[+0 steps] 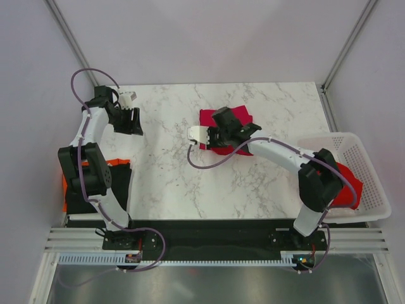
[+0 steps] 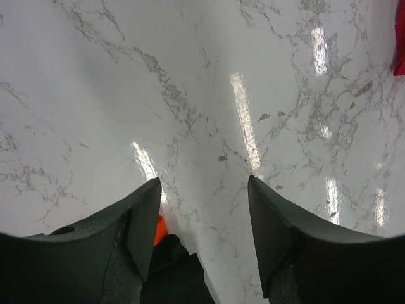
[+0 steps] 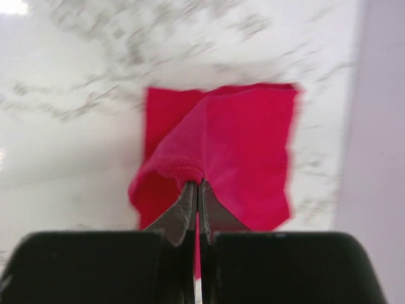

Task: Fold and stack the t-shirts
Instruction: Flatten the tshirt out

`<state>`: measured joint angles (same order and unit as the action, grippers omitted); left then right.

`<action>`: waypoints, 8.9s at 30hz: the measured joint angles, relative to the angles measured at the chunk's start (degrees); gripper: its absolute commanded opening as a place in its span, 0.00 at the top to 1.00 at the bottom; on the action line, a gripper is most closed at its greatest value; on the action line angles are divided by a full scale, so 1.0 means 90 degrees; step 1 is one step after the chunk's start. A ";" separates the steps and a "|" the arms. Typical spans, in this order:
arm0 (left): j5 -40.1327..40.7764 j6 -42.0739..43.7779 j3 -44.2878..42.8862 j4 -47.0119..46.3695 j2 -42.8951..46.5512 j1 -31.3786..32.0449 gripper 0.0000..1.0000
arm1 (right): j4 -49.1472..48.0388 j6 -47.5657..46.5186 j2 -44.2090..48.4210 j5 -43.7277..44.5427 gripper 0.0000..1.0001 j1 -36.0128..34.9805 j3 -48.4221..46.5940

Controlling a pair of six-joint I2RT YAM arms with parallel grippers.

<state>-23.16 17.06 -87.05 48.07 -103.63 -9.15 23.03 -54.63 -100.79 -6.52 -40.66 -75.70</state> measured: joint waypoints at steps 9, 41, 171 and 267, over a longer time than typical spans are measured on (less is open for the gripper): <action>-0.0296 -0.0002 -0.0369 -0.0010 -0.0002 0.0017 0.38 | -0.0090 -0.0160 0.0845 0.0809 1.00 0.0066 -0.3101; -0.2127 -0.0104 -0.1853 0.0466 -0.2497 0.2399 0.45 | 0.0391 0.0763 0.0894 0.1775 1.00 0.1989 -0.1078; -0.0940 0.2647 -0.2504 0.2424 -0.0665 0.2113 0.68 | 0.0415 0.3089 0.2460 0.0367 1.00 0.2535 -0.0177; 0.1020 0.1302 -0.0648 0.0576 -0.1452 0.2263 0.98 | -0.0136 0.2980 -0.0136 0.0729 0.53 0.2863 -0.0420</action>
<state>-13.98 28.77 -92.88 53.25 -116.71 11.22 21.80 -27.81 -102.02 0.03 -14.90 -79.48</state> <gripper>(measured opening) 0.032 0.425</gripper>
